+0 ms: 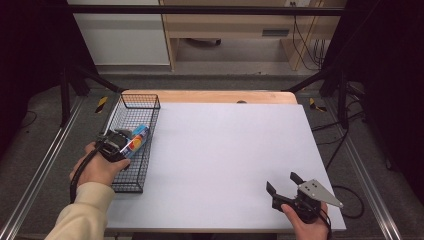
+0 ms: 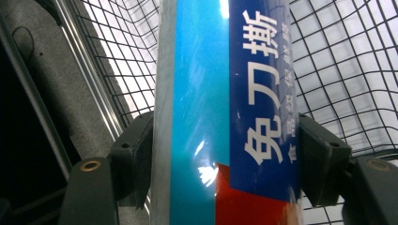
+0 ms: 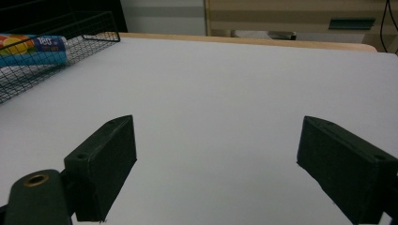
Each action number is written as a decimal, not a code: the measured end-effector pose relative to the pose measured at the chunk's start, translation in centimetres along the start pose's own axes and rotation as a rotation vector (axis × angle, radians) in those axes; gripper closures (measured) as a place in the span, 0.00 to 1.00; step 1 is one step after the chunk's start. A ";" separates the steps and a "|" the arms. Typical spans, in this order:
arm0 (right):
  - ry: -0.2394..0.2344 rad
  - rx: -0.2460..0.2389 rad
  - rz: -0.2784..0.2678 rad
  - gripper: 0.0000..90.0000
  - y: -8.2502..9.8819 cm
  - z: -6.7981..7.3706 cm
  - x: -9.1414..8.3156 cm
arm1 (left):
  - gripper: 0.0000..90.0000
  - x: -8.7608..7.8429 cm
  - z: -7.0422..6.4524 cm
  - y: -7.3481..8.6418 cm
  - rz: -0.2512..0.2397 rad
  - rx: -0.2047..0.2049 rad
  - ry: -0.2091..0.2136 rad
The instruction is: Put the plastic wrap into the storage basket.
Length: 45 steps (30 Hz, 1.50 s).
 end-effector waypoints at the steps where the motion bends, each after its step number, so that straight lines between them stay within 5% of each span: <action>1: 0.000 -0.003 -0.002 0.14 0.0 0.0 0.0 | 0.34 -0.1 0.0 0.0 -0.001 0.006 -0.004; 9: -0.004 -0.008 0.004 0.13 0.1 0.0 0.0 | 0.20 -1.3 0.1 0.6 -0.116 -0.017 -0.039; 16: -0.001 -0.002 0.003 0.13 0.0 0.0 0.0 | 0.12 -3.8 -0.9 1.1 -0.285 -0.040 -0.048; 21: 0.005 -0.004 0.002 0.13 0.0 0.0 0.0 | 0.09 -6.0 -2.1 1.3 -0.387 -0.010 -0.042; 28: 0.010 -0.003 0.002 0.12 0.0 -0.1 -0.1 | 0.08 -8.2 -4.3 1.1 -0.501 0.038 0.017; 45: 0.019 -0.001 0.004 0.09 0.0 -0.4 -0.1 | 0.08 -11.2 -9.1 -0.6 -0.584 0.189 0.037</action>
Point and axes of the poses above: each handheld gripper's, and its own axes: x roughly forward along the jaws, y roughly out of its underside, z roughly to its left, the point moved 4 cm from there along x, roughly forward along the jaws, and after that the axes turned 7 degrees about x, right-handed, at the moved point
